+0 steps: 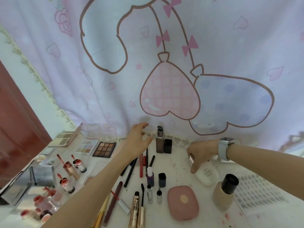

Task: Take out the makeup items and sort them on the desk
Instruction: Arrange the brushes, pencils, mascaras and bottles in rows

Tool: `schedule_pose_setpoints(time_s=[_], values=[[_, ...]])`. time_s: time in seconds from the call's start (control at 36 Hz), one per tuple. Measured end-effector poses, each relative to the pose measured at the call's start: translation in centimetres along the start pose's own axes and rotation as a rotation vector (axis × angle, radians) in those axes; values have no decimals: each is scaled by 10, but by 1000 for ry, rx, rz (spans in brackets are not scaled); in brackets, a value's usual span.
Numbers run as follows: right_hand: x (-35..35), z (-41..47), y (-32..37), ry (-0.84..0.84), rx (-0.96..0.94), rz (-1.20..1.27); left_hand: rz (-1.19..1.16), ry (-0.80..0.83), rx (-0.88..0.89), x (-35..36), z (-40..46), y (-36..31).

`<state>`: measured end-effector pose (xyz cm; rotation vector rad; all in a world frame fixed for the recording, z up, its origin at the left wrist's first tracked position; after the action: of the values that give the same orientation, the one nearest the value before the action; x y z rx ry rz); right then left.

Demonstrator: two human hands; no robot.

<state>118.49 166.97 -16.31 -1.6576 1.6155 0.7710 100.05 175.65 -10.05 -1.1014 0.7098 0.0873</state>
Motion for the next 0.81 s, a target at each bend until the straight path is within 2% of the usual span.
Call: schedule_pose_setpoints(time_s=[0.14, 0.28, 0.39, 0.47, 0.53, 0.61, 0.81], values=[[-19, -11, -1, -65, -42, 13, -40, -31, 39, -5, -1, -19], [-58, -35, -13, -303, -44, 171, -144, 24, 79, 6, -4, -49], [-92, -66, -19, -501, -53, 329, -102, 87, 229, 21, -19, -79], [-99, -84, -17, -541, -65, 507, 53, 135, 390, 35, -31, -99], [-95, -89, -15, -514, -75, 692, 166, 87, 492, 38, -35, -108], [-93, -92, -9, -497, -142, 996, 220, -67, 594, 32, -38, -116], [-91, -96, -4, -590, -135, 1259, 300, -194, 747, 20, -49, -127]])
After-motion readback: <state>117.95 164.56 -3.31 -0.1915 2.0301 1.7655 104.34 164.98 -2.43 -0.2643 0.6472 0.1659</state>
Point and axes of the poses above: each hand's wrist, its own z-axis towards the middle knuckle, its own x-axis out of the palm, y = z × x, the point moved 8 cm from there along z, towards the middle knuckle, and after that the axes turned 7 degrees about -z, right-handed, at the moved point
